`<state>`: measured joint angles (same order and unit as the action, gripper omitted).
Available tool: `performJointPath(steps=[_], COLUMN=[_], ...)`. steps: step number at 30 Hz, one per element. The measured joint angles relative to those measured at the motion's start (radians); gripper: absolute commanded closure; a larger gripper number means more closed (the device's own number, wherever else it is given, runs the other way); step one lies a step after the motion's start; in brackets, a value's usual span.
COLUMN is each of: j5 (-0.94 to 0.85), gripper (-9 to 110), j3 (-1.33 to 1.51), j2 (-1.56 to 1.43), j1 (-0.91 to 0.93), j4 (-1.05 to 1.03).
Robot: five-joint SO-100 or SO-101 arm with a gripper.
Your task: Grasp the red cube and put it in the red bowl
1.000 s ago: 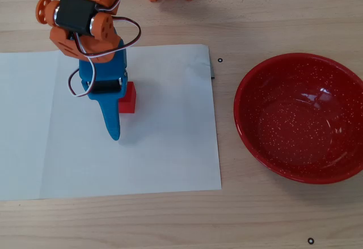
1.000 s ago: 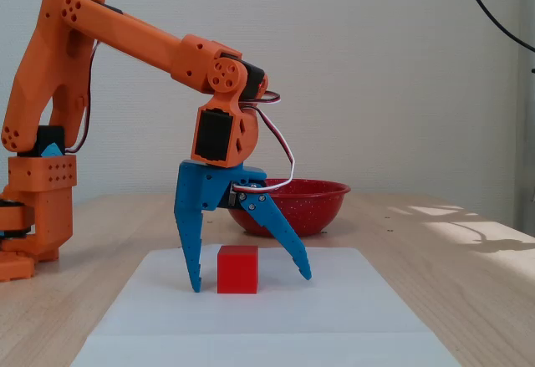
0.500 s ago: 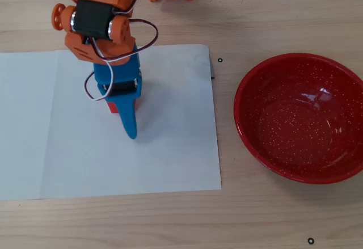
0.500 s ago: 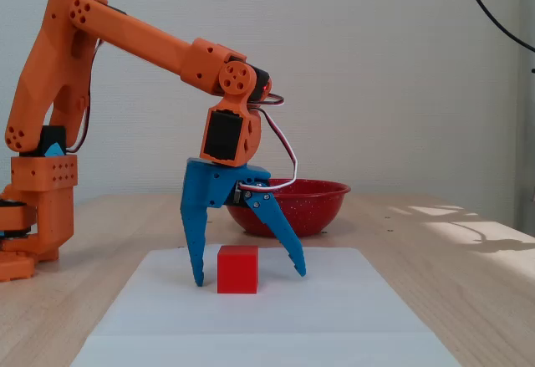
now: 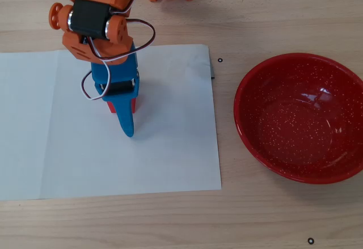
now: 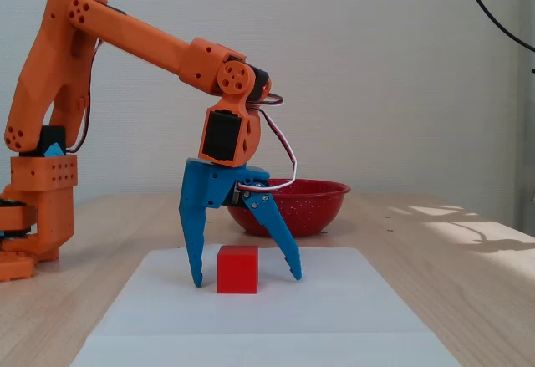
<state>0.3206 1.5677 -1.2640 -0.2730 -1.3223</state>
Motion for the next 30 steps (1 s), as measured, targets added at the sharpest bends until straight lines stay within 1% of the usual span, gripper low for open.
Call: performJointPath(steps=[11, 13, 17, 23, 30], j5=[-0.002, -0.014, -0.021, -0.020, -0.057], gripper=[78, 84, 101, 101, 101], j3=[-0.041, -0.046, -0.069, -0.129, -0.339], j2=[0.000, 0.000, 0.000, 0.002, 0.002], j1=[-0.002, 0.002, 0.002, 0.002, 0.000], j4=[0.000, -0.005, -0.044, -0.126, -0.333])
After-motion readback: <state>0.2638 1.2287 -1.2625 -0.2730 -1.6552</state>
